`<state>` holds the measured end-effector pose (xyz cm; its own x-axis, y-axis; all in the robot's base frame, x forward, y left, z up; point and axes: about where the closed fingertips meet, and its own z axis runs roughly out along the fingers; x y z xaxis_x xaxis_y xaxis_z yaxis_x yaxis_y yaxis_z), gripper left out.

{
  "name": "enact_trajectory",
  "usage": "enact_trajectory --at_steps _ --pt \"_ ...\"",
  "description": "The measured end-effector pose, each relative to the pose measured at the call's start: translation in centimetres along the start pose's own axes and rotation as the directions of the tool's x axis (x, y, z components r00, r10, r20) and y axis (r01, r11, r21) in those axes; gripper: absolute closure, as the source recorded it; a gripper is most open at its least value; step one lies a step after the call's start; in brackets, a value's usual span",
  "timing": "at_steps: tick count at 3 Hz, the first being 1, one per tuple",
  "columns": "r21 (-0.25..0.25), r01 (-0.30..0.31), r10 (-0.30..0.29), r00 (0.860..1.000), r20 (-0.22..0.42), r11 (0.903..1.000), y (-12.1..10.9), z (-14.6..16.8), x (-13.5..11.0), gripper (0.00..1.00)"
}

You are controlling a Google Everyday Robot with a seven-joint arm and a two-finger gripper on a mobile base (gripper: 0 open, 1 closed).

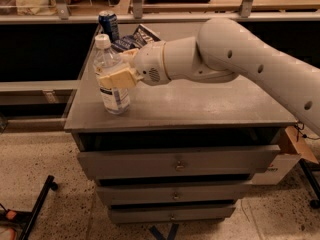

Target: Move blue plastic bottle near blue chip bag

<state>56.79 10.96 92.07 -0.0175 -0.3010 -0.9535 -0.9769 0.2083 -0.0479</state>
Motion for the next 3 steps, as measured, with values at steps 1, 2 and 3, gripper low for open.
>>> enact_trajectory --at_steps 1,2,3 --pt "0.066 -0.011 0.013 1.000 -0.021 0.9978 -1.6 -2.0 0.8 1.00" --pt "0.128 -0.007 0.010 1.000 -0.026 0.9918 -3.5 -3.7 1.0 1.00" --pt "0.190 -0.004 0.008 1.000 -0.018 0.9819 -5.6 -5.3 1.2 1.00"
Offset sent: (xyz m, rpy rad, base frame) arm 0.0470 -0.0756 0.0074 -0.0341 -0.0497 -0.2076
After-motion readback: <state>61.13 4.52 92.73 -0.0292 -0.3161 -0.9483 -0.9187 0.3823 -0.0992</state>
